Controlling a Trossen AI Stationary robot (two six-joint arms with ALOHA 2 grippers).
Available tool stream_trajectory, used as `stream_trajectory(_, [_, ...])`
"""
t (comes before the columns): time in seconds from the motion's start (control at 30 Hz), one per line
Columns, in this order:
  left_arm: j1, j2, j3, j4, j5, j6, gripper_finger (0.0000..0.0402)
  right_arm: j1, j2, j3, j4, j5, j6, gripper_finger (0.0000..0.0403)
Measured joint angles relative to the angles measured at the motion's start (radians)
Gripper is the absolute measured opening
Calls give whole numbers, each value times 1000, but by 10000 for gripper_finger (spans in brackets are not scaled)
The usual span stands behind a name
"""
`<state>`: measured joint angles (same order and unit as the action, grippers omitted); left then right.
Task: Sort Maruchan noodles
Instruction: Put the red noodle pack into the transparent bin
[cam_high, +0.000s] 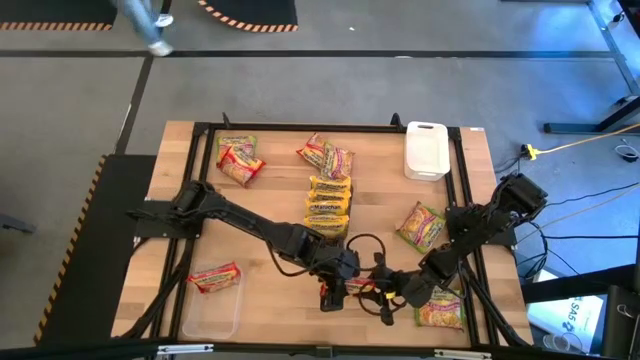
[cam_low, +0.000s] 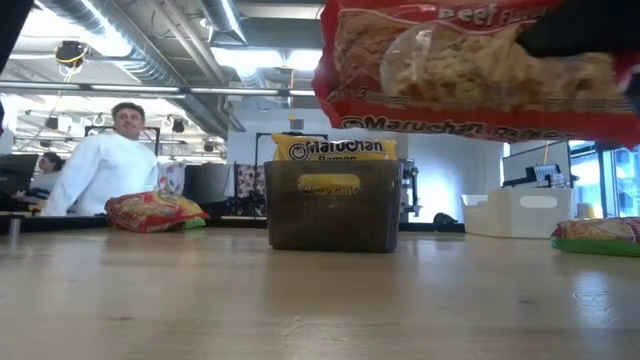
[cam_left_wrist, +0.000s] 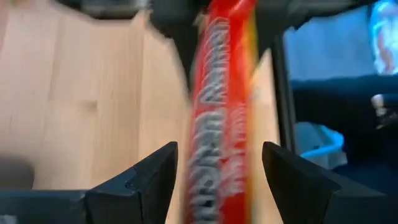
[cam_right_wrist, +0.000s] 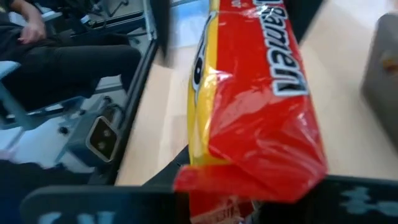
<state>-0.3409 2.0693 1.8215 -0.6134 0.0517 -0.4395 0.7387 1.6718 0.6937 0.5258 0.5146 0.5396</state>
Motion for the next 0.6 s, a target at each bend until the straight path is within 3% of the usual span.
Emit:
stream_trajectory(0.17, [4,21,-1,9,22,-6,200,0,0,0,-1,-10,7,65])
stream_trajectory(0.47, [7,30,0,16,47,-1,97,0,0,0,5,-13,28,65])
stream_trajectory(0.6, [7,30,0,15,46,4,84,0,0,0,4,-13,24,65])
